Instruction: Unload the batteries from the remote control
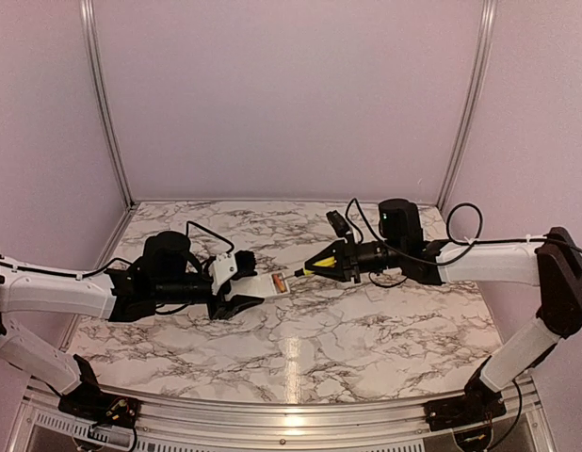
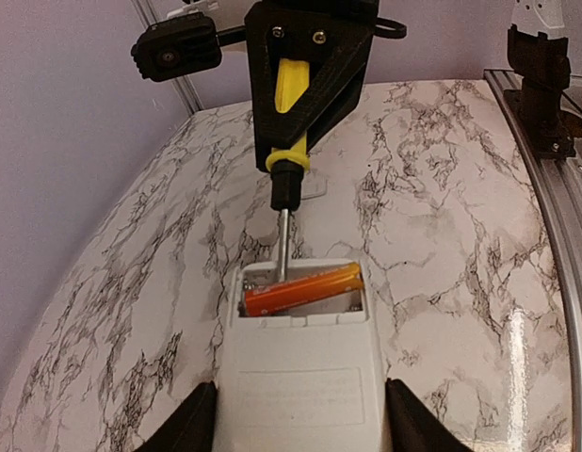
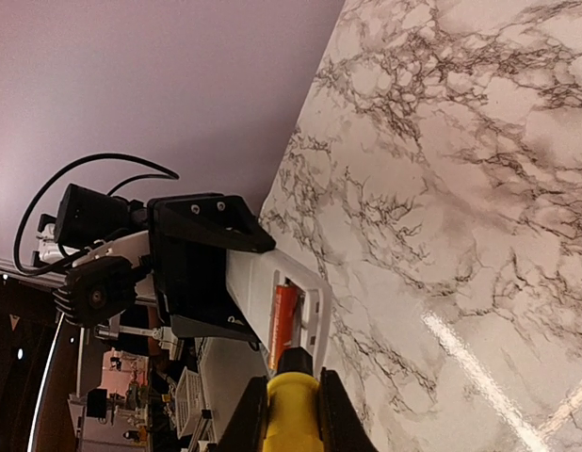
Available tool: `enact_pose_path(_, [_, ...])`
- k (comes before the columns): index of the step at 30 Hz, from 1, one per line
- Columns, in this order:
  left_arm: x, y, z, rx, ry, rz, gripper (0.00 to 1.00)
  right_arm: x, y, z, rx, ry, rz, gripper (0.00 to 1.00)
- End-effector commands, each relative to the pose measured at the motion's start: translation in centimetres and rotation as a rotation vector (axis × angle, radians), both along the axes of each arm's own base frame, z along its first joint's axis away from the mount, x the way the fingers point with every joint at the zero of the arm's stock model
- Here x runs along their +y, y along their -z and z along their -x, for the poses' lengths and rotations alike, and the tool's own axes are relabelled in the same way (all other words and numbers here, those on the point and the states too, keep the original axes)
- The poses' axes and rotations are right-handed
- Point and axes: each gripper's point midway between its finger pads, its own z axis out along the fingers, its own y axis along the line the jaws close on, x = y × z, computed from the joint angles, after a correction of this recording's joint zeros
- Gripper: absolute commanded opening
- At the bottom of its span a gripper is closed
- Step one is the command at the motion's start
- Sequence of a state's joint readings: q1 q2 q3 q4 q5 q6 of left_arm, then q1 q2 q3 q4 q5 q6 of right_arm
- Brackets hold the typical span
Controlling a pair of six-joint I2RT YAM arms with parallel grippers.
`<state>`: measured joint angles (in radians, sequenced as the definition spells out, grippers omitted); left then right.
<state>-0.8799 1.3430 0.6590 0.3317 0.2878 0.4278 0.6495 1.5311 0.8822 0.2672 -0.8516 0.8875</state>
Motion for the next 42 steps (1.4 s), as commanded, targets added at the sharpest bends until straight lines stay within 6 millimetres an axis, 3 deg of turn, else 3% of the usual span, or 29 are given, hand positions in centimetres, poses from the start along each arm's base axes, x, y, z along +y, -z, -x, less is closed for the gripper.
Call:
enact_pose_path(1, [-1.9,-6.2,-0.2,-0.119,0.041,0.205,0.00,1.4,-1.1,2.3,0.003,-0.134,-0.045,0.00])
enact_pose_path(8, [-1.4,-4.9,-0.5,-0.097,0.009,0.180,0.00,1.1,1.3,1.5,0.031,-0.120,0.038,0.00])
enact_pose_path(18, [-0.6,-1.3,-0.1,-0.043,-0.002,0.107,0.00,1.2,4.8,1.4,0.068,-0.132,0.096,0.00])
enact_pose_path(33, [0.6,6.3,-0.6,0.052,-0.061,-0.079,0.00,2.1,11.1,2.4,0.144,-0.194,0.165,0.00])
enact_pose_path(42, [1.0,9.9,-1.1,0.084,-0.072,-0.228,0.00,2.4,10.9,1.7,0.113,-0.195,0.175,0.00])
